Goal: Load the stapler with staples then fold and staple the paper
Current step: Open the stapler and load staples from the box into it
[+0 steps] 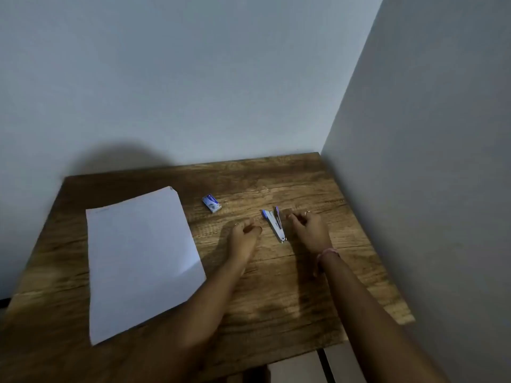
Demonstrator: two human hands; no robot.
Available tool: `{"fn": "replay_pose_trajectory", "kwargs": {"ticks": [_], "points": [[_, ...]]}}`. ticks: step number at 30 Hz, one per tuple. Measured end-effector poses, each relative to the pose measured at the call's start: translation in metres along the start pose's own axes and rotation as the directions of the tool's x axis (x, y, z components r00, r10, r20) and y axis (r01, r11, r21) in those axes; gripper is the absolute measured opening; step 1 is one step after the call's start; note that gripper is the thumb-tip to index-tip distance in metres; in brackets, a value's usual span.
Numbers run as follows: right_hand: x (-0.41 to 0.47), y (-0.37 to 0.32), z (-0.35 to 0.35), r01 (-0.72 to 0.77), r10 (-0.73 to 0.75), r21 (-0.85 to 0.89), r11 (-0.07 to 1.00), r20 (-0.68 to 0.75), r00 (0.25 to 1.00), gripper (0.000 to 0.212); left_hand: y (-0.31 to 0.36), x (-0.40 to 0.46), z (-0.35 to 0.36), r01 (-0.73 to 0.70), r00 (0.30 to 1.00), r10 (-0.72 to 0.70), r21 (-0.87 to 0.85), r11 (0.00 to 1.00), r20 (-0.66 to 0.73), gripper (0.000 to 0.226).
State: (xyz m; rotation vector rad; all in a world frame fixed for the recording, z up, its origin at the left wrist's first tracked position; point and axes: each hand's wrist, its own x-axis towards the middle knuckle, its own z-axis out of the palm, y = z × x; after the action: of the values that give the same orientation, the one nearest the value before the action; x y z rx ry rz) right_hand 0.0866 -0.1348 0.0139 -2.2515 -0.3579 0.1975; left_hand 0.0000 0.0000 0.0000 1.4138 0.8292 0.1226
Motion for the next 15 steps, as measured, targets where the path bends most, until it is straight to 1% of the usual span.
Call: {"fn": "replay_pose_trajectory", "kwargs": {"ticks": [3,5,10,12,15], "points": [[0.005,-0.001,0.004,-0.040,0.041,-0.013,0.999,0.088,0.995,0.020,-0.003,0.001,0.002,0.034,0.999,-0.034,-0.029,0.999,-0.010,0.035],[0.007,-0.004,0.008,-0.072,0.078,-0.049,0.996,0.118,0.990,0.020,-0.006,0.003,0.002,0.039,0.999,-0.040,-0.045,0.998,-0.020,0.034],[0.010,-0.006,0.015,-0.099,0.118,-0.159,0.982,0.116,0.986,0.019,-0.007,0.000,0.006,0.025,0.999,-0.026,-0.029,0.999,-0.030,0.033],[0.011,-0.007,0.019,-0.109,0.138,-0.215,0.971,0.123,0.983,0.022,-0.004,-0.002,0.006,0.019,1.000,-0.020,-0.020,1.000,-0.020,0.034],[0.008,-0.009,0.022,-0.112,0.142,-0.273,0.955,0.094,0.985,0.025,-0.002,-0.006,0.005,0.020,1.000,-0.020,-0.028,0.999,0.018,0.034]]}}
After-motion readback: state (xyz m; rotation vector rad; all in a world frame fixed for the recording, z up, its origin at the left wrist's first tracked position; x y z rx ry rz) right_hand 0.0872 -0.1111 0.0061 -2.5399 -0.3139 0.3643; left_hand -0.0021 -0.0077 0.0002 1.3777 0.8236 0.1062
